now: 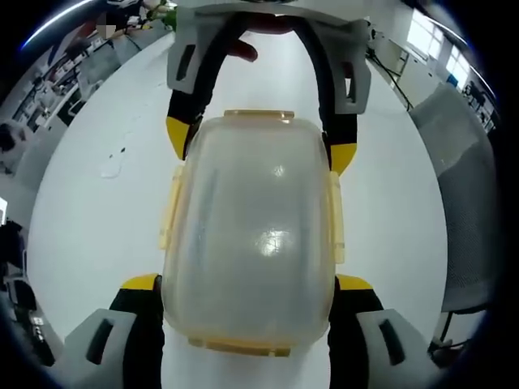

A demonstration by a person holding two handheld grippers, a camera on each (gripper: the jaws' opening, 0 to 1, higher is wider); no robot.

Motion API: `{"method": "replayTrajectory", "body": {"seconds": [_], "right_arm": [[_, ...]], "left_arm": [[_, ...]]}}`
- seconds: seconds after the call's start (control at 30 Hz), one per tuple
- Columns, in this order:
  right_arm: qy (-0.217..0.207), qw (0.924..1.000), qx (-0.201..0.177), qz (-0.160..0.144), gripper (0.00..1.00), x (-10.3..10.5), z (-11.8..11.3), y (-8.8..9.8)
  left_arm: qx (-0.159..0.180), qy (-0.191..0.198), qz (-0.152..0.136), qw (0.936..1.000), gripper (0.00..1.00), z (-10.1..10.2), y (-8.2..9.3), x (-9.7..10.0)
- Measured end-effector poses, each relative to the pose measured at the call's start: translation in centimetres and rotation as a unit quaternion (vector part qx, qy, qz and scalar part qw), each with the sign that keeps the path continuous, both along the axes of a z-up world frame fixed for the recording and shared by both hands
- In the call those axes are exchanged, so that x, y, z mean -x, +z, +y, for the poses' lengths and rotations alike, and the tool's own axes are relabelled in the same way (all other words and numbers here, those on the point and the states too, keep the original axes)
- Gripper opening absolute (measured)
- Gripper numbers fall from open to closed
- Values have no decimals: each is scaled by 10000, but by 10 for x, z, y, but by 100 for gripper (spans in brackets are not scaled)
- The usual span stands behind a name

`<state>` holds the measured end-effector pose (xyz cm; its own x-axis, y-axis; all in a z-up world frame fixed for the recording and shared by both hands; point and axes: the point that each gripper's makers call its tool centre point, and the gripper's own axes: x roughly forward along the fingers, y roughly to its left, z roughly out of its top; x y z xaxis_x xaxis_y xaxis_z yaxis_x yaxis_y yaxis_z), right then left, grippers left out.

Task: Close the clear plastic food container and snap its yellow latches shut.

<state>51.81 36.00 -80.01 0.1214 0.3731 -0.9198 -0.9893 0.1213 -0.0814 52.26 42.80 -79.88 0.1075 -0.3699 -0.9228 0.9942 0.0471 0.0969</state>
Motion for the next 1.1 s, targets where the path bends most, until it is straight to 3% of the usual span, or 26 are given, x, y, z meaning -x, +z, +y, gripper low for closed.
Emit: {"method": "replayTrajectory", "body": {"seconds": [0.57,1.1], "right_arm": [[-187,9994,-289,-100,85,-24,3,1],[-262,9993,-233,-96,85,-23,7,3]], "left_arm": [[-60,-79,-45,9999,85,1,-1,-25],[1,-146,-80,9999,86,2,-3,-32]]}}
